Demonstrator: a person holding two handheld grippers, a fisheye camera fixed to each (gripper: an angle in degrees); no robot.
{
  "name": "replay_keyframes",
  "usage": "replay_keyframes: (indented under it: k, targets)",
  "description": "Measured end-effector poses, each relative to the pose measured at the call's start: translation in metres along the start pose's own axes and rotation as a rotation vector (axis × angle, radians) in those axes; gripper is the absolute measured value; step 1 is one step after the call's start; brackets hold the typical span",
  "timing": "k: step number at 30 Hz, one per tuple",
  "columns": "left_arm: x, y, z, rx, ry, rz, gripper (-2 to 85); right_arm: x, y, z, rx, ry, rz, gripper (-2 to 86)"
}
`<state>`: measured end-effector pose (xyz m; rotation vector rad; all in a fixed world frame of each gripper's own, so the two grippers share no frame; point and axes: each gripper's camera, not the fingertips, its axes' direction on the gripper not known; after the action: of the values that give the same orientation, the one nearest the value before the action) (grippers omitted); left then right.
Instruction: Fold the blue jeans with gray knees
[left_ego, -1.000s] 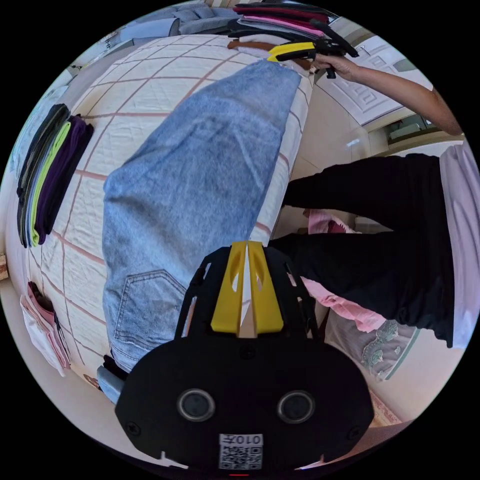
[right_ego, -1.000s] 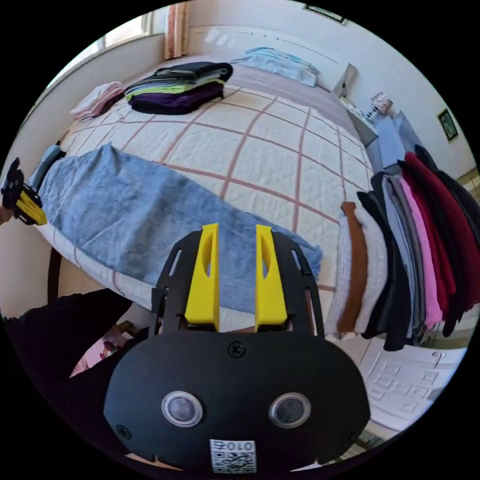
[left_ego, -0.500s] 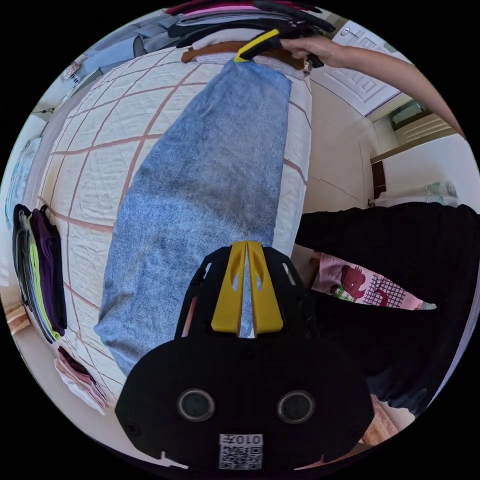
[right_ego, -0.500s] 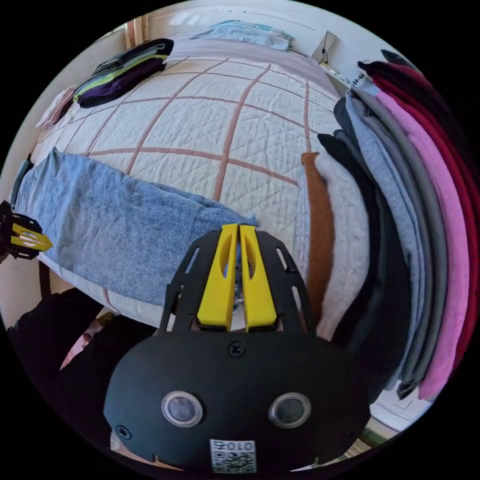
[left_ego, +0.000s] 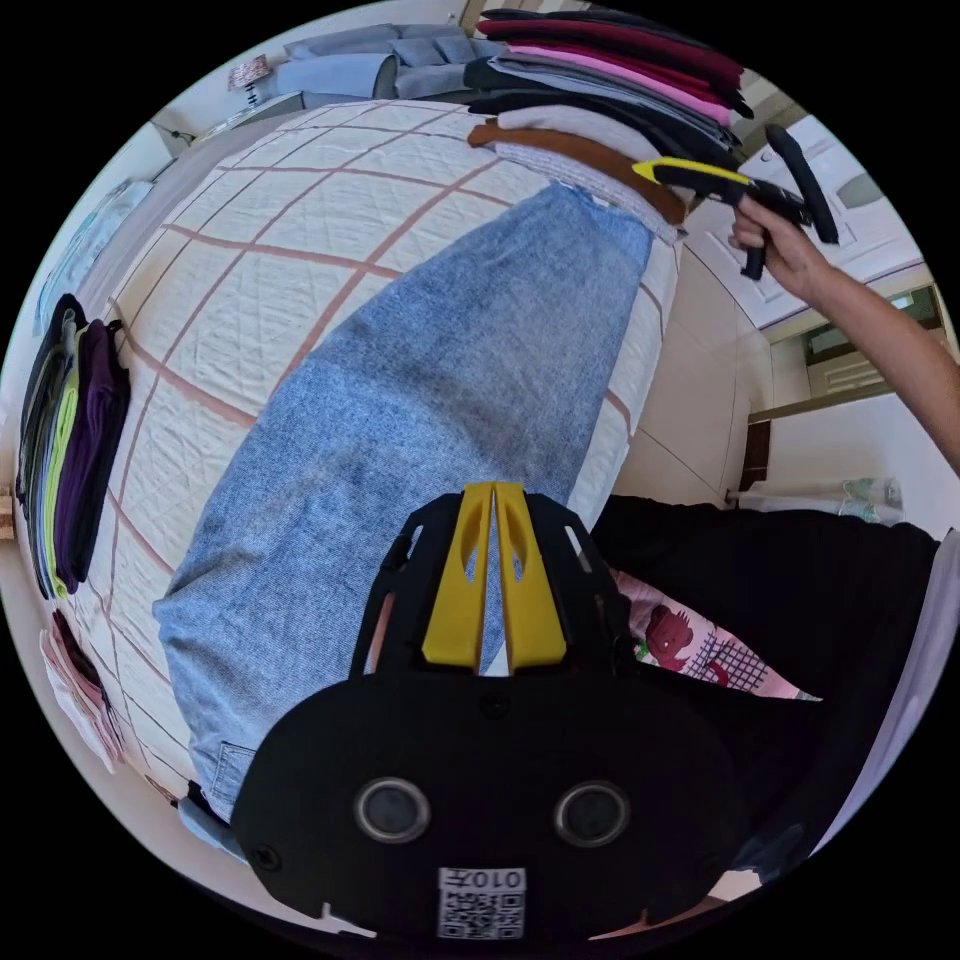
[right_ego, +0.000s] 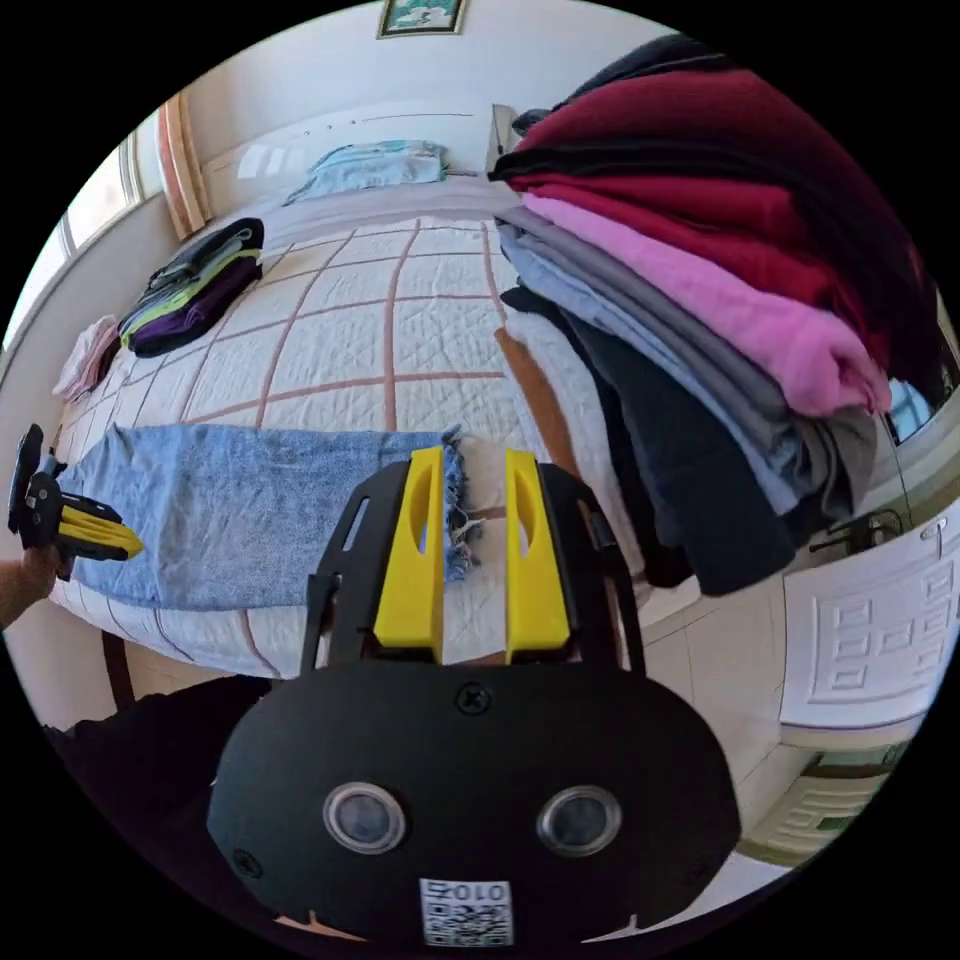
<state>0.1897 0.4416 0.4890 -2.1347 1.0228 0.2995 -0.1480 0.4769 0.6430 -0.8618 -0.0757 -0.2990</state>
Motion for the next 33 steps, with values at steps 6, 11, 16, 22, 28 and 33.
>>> replay_keyframes:
  k: [6,11,16,22,28,33]
  targets:
    - [0.001,0.0,-0.008,0.043,0.035,-0.022,-0.1,0.029,0.067,0.025,0.0,-0.158,0.363,9.4]
    - [0.008,0.015,-0.014,0.047,0.034,0.043,-0.2,0.037,0.067,0.052,-0.024,-0.144,0.438,11.4]
    - [-0.001,0.039,-0.011,0.044,0.054,0.014,-0.2,0.039,0.074,0.066,-0.046,-0.167,0.487,11.9]
    - [-0.015,0.06,-0.007,0.053,0.071,-0.017,-0.2,0.001,0.062,0.066,-0.098,-0.037,0.462,6.8]
    - [-0.032,0.093,-0.013,0.098,0.076,-0.059,-0.2,0.007,0.042,0.048,-0.086,-0.232,0.51,2.4]
    - [-0.061,0.14,-0.025,0.189,0.126,-0.181,-0.2,-0.056,-0.007,-0.009,-0.02,-0.366,0.148,2.1]
